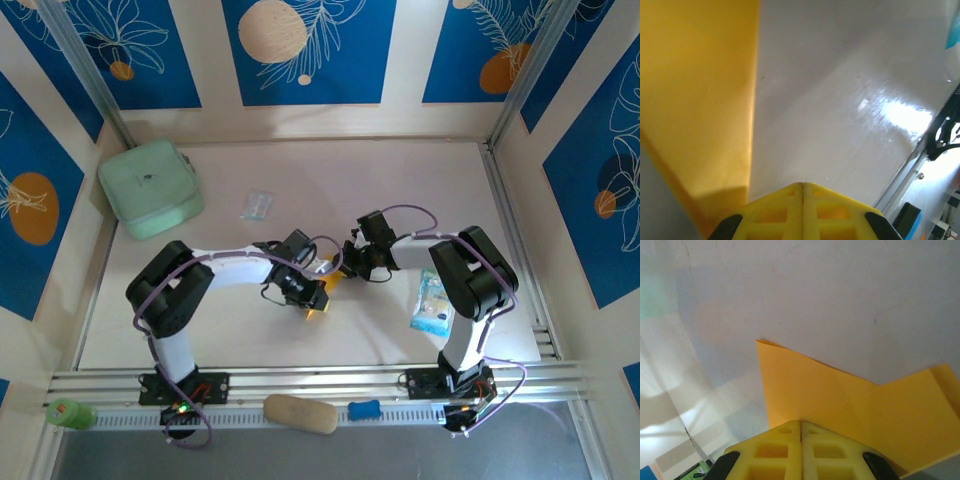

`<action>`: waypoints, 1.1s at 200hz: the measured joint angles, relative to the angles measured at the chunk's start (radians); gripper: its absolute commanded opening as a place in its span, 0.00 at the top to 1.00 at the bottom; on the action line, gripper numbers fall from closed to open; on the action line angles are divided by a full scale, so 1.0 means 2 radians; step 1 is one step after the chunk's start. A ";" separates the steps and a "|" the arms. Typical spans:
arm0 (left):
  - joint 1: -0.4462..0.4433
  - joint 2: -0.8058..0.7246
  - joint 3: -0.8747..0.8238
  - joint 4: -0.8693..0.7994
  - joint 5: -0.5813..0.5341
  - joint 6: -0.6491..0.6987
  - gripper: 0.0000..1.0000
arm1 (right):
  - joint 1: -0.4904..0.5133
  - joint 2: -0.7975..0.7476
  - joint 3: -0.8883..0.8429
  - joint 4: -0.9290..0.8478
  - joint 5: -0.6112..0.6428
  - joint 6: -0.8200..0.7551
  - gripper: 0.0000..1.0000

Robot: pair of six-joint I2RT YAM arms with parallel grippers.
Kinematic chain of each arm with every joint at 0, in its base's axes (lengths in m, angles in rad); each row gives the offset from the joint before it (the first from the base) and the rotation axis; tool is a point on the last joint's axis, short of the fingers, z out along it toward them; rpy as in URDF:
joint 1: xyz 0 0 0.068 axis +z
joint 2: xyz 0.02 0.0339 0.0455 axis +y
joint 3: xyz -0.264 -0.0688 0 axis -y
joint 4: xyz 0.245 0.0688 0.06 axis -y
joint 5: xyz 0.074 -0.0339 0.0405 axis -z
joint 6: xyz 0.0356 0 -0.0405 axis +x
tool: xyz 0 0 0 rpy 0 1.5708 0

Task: Fold a paper plane with a square sheet of paper (pick it up from the middle)
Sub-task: Fold the wing for the fifth time at the center of the table.

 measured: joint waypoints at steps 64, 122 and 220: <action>0.000 0.000 0.000 -0.016 -0.028 0.017 0.96 | 0.000 0.000 0.000 0.000 0.000 0.001 0.94; 0.009 -0.003 -0.024 0.011 -0.018 0.015 0.97 | 0.000 -0.001 -0.001 0.000 0.000 0.002 0.94; 0.034 -0.029 -0.081 0.081 0.024 -0.022 0.96 | 0.000 -0.002 -0.001 -0.002 -0.002 0.002 0.94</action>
